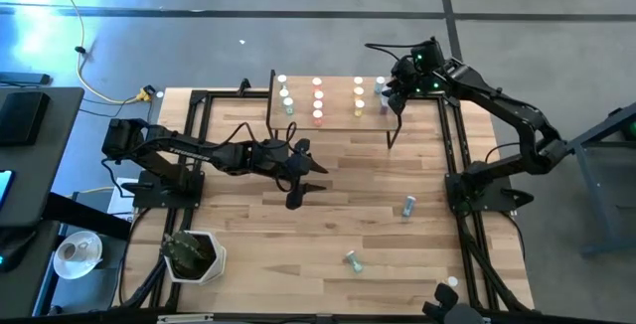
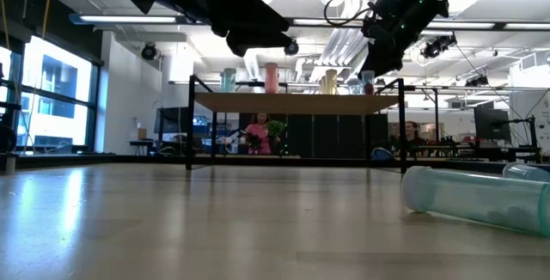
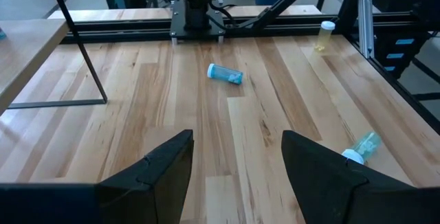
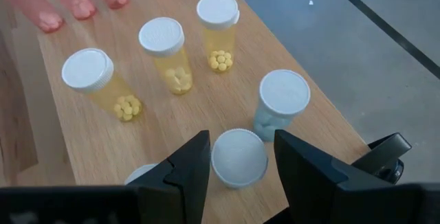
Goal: Pick and place medicine bottles onto shelf by color
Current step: Align the blue pill bottle with the blue pill bottle, then adjust the blue pill bottles on the shelf
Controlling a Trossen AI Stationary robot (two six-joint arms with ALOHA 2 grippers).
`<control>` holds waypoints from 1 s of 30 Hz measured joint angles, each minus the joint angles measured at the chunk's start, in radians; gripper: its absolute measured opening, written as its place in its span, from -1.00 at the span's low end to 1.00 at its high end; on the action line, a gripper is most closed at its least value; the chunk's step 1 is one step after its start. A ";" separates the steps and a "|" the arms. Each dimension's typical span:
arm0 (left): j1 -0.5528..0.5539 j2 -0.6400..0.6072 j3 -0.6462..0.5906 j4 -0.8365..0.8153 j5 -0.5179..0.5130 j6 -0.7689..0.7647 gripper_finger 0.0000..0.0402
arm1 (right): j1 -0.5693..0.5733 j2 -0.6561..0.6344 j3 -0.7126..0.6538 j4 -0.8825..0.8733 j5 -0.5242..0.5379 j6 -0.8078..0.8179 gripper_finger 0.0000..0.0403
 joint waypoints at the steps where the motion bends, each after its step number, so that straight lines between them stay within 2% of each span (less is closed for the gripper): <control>1: 0.000 0.000 0.000 0.000 0.000 0.000 0.05 | 0.000 0.000 0.000 0.000 -0.003 0.000 -0.24; 17: 0.000 0.000 0.000 0.000 0.000 0.000 0.05 | 0.000 -0.043 0.001 0.013 -0.010 0.007 -0.24; 30: 0.001 0.000 0.000 -0.020 -0.017 0.019 0.05 | 0.003 -0.093 0.002 0.145 0.000 0.138 -0.24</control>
